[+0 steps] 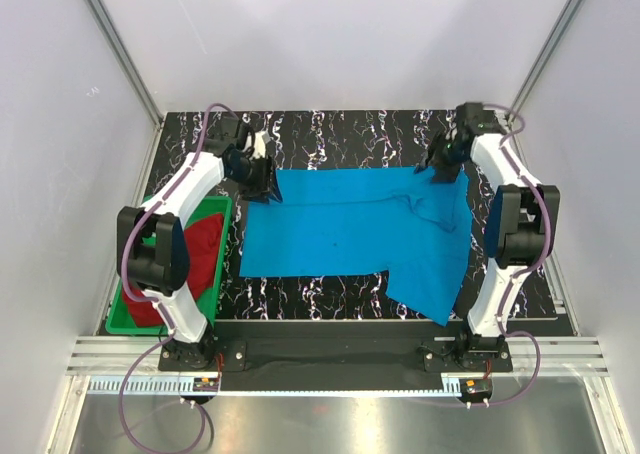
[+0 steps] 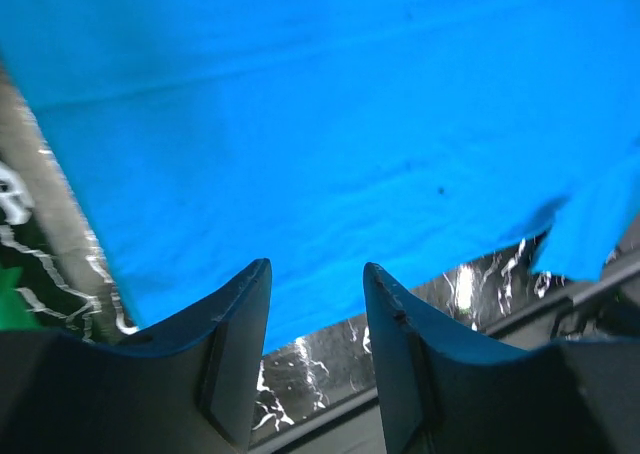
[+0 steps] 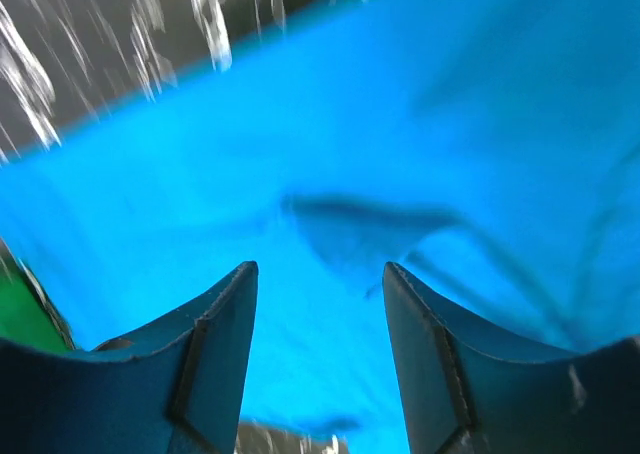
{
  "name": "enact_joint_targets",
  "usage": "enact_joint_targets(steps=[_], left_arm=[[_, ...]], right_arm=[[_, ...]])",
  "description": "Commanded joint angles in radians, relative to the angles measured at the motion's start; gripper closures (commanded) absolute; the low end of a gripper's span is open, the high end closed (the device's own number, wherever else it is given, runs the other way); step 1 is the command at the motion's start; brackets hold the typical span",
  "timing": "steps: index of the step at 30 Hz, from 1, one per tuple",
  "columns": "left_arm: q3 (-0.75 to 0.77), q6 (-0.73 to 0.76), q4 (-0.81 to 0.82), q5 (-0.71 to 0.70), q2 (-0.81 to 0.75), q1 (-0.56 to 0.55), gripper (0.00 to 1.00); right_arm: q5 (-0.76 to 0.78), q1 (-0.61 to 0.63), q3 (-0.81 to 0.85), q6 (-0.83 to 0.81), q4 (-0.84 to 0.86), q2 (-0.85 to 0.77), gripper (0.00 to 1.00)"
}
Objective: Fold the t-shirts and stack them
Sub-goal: Fold the tshirt
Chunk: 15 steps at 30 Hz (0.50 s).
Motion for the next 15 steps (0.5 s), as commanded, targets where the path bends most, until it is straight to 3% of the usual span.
enact_joint_targets(steps=[1, 5, 11, 15], left_arm=[[-0.015, 0.029, 0.038, 0.084, -0.039, -0.008, 0.53], [0.001, 0.025, 0.044, 0.121, -0.019, -0.014, 0.55], [-0.002, 0.020, 0.050, 0.136, -0.010, -0.019, 0.55], [-0.011, 0.025, 0.050, 0.135, -0.021, -0.025, 0.55]], right_arm=[[-0.074, 0.010, -0.113, -0.032, 0.067, -0.071, 0.41], [-0.074, 0.022, -0.113, -0.058, 0.015, -0.033, 0.56], [-0.060, 0.053, -0.214, -0.007, 0.107, -0.051, 0.54], [-0.051, 0.053, -0.198, -0.007, 0.072, -0.020, 0.52]])
